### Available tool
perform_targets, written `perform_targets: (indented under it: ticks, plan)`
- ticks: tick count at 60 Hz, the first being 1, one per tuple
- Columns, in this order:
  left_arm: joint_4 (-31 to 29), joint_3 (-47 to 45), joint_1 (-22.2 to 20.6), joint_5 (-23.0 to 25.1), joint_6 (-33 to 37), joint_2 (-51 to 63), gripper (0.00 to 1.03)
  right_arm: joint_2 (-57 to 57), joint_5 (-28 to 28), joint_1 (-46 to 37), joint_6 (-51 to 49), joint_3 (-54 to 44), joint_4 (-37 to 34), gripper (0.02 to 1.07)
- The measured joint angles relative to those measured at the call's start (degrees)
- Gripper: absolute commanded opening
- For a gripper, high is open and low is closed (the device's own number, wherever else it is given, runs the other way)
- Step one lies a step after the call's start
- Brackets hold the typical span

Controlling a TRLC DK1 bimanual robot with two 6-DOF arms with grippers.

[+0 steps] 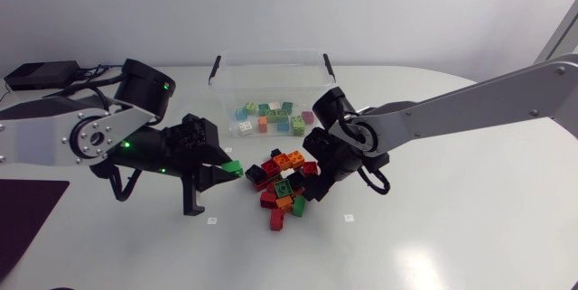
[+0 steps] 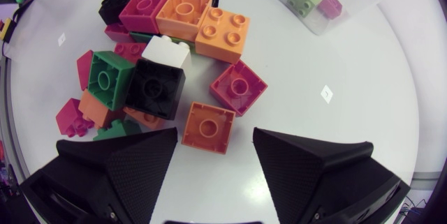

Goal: Place the duplo bricks in the container

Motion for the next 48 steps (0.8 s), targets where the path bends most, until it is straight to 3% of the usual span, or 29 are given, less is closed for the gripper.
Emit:
perform_targets:
  ticks: [8,17,34,48]
  plan:
    - [0.04,2.25,0.77,-0.02,-1.53,-1.22,0.29,1.62,0.39,-0.02,0.04,1.49,-0.74,0.57]
    - [0.15,4.28,1.25,0.0,-3.15,-1.29,0.29,2.75,0.44,-0.02,0.22,2.32,-1.05,0.3]
    - [4.94,10.58,2.6,-0.28,-8.81,0.04,0.29,0.39,0.44,-1.22,0.17,1.38,-2.75,0.3]
    - [12.7,15.34,2.6,-4.59,-13.73,5.73,0.3,-7.96,0.42,-5.2,-0.31,0.68,-5.25,0.3]
